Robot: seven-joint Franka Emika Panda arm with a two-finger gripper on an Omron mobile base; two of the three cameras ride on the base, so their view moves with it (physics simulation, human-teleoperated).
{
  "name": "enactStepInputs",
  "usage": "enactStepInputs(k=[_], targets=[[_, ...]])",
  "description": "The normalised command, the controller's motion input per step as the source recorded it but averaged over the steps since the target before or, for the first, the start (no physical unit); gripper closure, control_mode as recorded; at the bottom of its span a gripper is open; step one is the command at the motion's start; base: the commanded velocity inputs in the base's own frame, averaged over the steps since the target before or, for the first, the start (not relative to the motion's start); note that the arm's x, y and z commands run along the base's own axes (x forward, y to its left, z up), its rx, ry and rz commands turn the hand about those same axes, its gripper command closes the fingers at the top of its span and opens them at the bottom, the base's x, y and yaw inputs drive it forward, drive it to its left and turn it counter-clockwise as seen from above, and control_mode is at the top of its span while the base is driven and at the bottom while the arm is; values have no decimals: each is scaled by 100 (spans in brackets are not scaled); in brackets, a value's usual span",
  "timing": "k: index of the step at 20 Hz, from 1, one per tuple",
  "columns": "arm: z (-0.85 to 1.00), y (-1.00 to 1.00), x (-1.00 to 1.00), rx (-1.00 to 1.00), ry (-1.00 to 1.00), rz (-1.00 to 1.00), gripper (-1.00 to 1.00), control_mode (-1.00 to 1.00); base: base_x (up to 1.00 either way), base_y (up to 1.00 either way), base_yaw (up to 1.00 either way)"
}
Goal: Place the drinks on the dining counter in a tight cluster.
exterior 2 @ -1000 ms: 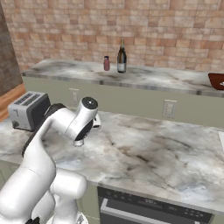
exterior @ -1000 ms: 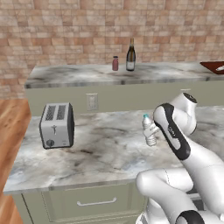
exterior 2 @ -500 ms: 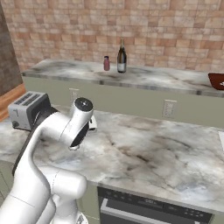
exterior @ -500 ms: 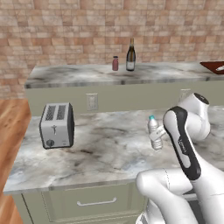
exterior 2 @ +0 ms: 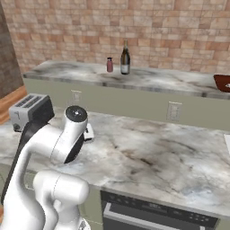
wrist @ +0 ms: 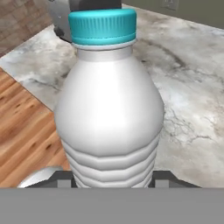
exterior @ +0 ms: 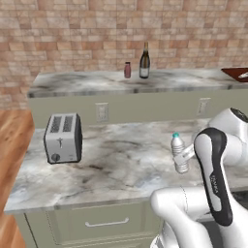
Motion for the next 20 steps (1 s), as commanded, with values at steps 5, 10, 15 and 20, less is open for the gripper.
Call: enactStepInputs(k=[5,10,15,20], targets=[[0,0,0,0,0,0,100,100,-30,32,-4],[0,0,0,0,0,0,100,100,0,100,-27],[0,0,0,0,0,0,100,100,0,100,-40],[0,0,0,0,0,0,100,100,-11,100,-42]])
